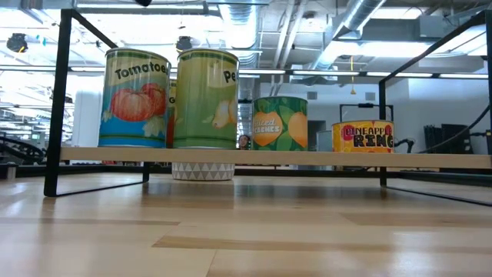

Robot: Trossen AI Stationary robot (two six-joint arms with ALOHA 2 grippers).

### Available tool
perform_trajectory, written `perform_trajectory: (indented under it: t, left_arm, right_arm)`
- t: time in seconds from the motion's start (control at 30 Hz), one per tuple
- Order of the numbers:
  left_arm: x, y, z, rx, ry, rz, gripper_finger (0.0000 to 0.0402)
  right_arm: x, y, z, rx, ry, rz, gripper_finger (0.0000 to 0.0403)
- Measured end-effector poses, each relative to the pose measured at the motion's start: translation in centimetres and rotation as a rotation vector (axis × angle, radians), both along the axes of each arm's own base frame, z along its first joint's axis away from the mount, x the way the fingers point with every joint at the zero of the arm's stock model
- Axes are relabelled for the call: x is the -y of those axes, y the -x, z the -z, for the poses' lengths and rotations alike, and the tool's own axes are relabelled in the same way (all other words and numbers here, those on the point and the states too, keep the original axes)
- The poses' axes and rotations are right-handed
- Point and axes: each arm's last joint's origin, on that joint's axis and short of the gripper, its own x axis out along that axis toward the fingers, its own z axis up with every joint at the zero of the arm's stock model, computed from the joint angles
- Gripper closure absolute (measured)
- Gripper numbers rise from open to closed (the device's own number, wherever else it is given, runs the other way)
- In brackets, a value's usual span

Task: Pick and place cans onto a shelf
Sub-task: Adjust the canned tomatoes on the shelf

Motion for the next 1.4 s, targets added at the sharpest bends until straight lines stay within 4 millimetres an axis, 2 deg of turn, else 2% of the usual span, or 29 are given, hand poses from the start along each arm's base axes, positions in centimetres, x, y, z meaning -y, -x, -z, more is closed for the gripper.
perform_trajectory:
  t: [0.27, 0.6, 0.9, 1.4]
  left_arm:
    - [3.4, -3.0, 2.6, -0.090, 0.066, 0.075, 0.0333]
    - [5.5, -4.7, 6.1, -0.232, 0.170, -0.057, 0.0333]
    - [5.0, -3.7, 6.3, -0.314, 0.138, -0.161, 0.0333]
    - [3.2, -4.2, 6.4, -0.315, 0.052, -0.180, 0.0333]
  right_arm:
    - [0.5, 1.3, 1.9, 0.039, -0.072, -0.081, 0.0360]
    - [1.0, 2.4, 4.1, 0.034, -0.083, -0.097, 0.0360]
    - [1.1, 2.4, 4.2, 0.031, -0.080, -0.098, 0.0360]
    - [1.0, 2.4, 4.2, 0.034, -0.083, -0.096, 0.0360]
